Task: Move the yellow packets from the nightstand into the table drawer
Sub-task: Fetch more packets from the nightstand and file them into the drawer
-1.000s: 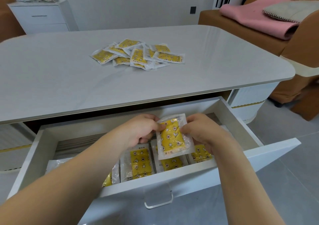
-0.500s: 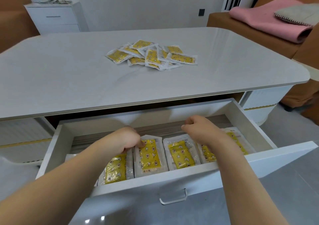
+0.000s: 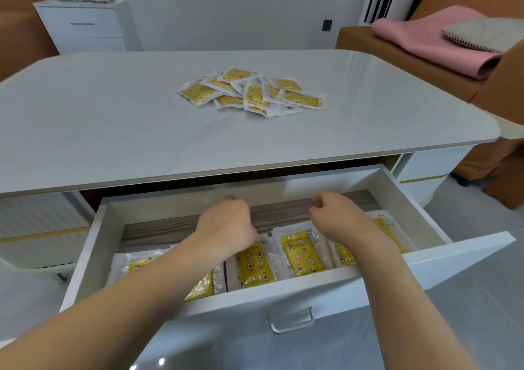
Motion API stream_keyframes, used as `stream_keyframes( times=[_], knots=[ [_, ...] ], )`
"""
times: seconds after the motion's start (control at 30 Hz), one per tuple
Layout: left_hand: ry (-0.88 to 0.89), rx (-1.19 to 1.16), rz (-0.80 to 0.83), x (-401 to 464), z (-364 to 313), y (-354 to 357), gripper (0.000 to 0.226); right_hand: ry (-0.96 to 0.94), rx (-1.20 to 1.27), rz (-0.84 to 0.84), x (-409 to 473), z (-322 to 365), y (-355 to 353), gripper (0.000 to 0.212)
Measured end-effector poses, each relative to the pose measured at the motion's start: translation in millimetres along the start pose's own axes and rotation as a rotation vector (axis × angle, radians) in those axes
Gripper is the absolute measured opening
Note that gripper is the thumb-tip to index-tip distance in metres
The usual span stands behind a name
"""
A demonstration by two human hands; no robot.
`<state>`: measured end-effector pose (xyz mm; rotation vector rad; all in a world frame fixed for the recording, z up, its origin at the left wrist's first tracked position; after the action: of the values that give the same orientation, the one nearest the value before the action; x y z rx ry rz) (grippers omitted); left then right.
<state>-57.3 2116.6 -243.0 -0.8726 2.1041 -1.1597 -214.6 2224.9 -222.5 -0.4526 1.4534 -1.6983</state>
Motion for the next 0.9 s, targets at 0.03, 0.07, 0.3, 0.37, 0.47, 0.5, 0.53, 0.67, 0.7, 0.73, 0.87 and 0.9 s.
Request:
stream_keyframes(
  times=[0.03, 0.07, 0.3, 0.37, 0.47, 0.5, 0.53, 0.67, 0.7, 0.73, 0.87, 0.9],
  knots=[
    [0.078, -0.023, -0.052, -4, -14, -8, 0.011, 0.014, -0.011, -0.017, -2, -1, -2, 0.031],
    [0.158, -0.057, -0.095, -9, -28, -17, 0.011, 0.027, -0.013, -0.041, -5, -2, -7, 0.031],
    [0.477, -0.075, -0.197, -17, -144, -135, 0.018, 0.136, 0.107, -0.198, -50, 4, -128, 0.036],
    [0.534, -0.093, -0.227, -15, -187, -196, 0.026, 0.118, 0.124, -0.255, -60, 20, -206, 0.036],
    [0.600, -0.128, -0.249, -20, -253, -300, 0.029, 0.095, 0.091, -0.303, -78, 52, -338, 0.040],
    [0.609, -0.125, -0.259, -23, -274, -338, 0.030, 0.087, 0.073, -0.318, -86, 64, -383, 0.041],
    [0.613, -0.121, -0.267, -26, -294, -379, 0.032, 0.087, 0.058, -0.330, -95, 76, -428, 0.042],
    [0.625, -0.123, -0.296, -48, -359, -551, 0.035, 0.105, 0.006, -0.373, -141, 132, -595, 0.042],
    [0.631, -0.122, -0.307, -57, -371, -593, 0.034, 0.106, -0.019, -0.389, -154, 146, -630, 0.040],
    [0.647, -0.113, -0.313, -67, -382, -632, 0.034, 0.111, -0.042, -0.395, -169, 159, -661, 0.038],
    [0.677, -0.035, -0.323, -104, -404, -748, 0.038, 0.136, -0.139, -0.391, -220, 201, -747, 0.036],
    [0.678, -0.021, -0.339, -110, -406, -767, 0.038, 0.149, -0.144, -0.408, -228, 208, -761, 0.036]
  ],
)
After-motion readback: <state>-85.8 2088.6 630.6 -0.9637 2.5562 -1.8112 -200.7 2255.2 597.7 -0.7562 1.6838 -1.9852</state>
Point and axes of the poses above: each hand's wrist, its own x-axis towards the middle knuckle, its own y-axis out of the palm, z = x × y, the point moved 6 cm from there along x, towards the middle knuckle, and after that the axes turned 15 degrees about -x, right-handed, at the moved point
